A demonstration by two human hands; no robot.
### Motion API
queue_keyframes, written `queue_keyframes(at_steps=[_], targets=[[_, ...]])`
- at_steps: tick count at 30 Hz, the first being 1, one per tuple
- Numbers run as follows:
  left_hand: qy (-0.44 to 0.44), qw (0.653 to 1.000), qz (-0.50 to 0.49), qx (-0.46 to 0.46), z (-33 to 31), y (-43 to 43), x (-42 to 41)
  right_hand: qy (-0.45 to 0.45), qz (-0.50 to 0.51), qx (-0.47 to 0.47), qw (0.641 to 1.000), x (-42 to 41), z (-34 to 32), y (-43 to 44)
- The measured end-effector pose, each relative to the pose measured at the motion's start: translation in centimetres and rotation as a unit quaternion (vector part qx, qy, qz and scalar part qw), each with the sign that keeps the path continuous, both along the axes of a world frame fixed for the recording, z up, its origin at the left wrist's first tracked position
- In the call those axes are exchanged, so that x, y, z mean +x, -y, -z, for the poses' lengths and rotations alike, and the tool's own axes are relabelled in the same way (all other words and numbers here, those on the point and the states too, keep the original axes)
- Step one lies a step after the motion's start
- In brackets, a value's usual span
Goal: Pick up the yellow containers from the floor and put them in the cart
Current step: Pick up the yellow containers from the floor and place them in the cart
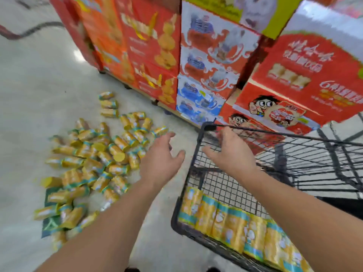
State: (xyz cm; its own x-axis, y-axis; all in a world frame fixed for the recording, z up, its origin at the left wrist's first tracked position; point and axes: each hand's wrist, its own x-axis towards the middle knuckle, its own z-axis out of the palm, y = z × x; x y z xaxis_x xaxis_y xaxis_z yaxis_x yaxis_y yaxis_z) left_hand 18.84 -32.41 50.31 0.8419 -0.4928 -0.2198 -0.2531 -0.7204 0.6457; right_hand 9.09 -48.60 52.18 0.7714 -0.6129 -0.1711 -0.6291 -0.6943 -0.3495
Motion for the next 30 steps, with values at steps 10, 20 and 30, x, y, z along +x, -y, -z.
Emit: queue_keyframes(at_steps=[10, 20, 30], targets=[[-0.06, 0.976, -0.207, 0.038, 5.1, -31.8, 14.7, 0.001, -0.13, 0.088, 0.988, 18.6, 6.3, -27.2], [-0.215, 0.912, -0.335, 0.095, 27.4, -44.6, 12.1, -0.208, -0.136, 0.173, 0.953, 21.7, 30.3, -36.8], [-0.301, 0.877, -0.372, 0.053, 60.0, -38.4, 14.8, -0.205, -0.133, 0.145, 0.959, 28.1, 62.3, -35.6]])
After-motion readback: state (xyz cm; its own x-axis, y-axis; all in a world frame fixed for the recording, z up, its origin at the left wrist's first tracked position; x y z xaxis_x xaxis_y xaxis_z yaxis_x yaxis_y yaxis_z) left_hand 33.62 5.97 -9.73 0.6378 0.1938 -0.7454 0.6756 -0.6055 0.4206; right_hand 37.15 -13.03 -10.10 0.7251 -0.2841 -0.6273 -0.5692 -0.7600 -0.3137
